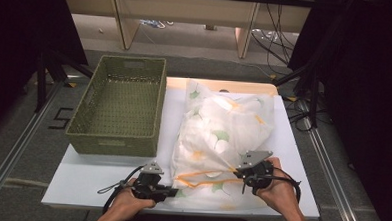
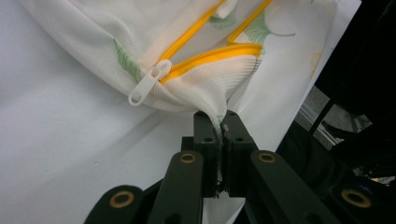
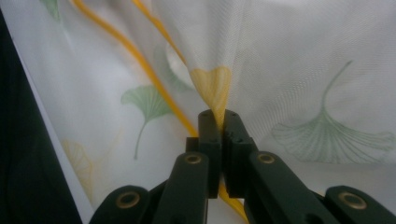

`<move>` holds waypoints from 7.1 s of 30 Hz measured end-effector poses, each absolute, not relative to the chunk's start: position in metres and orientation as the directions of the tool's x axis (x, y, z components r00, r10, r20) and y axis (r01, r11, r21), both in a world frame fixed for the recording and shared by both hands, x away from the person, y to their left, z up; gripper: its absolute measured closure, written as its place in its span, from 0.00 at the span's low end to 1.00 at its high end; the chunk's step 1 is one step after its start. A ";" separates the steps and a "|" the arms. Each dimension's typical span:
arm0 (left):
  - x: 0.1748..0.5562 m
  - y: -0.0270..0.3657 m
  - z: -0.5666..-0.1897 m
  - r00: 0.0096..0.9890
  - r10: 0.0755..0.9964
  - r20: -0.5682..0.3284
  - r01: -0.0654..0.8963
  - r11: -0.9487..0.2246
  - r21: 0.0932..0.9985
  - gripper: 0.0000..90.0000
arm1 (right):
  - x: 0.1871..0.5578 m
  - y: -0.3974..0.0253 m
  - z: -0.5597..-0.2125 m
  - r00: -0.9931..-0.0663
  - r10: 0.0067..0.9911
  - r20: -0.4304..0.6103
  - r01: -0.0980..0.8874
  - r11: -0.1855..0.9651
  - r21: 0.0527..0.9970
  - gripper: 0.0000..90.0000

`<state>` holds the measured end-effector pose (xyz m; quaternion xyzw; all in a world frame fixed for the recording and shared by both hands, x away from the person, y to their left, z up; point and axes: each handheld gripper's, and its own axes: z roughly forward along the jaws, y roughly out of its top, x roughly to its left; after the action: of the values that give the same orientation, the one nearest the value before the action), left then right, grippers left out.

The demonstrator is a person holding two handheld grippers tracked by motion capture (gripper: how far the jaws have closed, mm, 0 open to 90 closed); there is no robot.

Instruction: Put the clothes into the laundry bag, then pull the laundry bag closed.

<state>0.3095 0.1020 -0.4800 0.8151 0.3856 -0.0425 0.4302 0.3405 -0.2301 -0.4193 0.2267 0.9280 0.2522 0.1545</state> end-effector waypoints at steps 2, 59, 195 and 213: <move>0.306 0.105 -0.478 0.688 0.599 -0.409 0.673 -0.315 0.670 0.94 | 0.342 -0.228 -0.428 -0.877 0.454 -0.158 0.322 0.799 0.507 0.99; 0.310 0.099 -0.472 0.708 0.616 -0.346 0.615 -0.297 0.731 0.97 | 0.345 -0.223 -0.441 -0.864 0.488 -0.119 0.366 0.773 0.518 0.86; 0.305 0.104 -0.480 0.615 0.648 -0.450 0.703 -0.191 0.685 0.97 | 0.368 -0.055 -0.437 -0.973 0.223 0.060 0.207 0.726 0.655 0.83; 0.305 0.101 -0.480 0.626 0.636 -0.452 0.698 -0.198 0.688 0.96 | 0.371 -0.068 -0.432 -0.976 0.216 0.036 0.183 0.715 0.674 0.93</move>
<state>0.3053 0.1014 -0.4795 0.7731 0.4312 -0.0336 0.4638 0.3706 -0.0683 -0.4316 0.1076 0.9258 0.3616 0.0228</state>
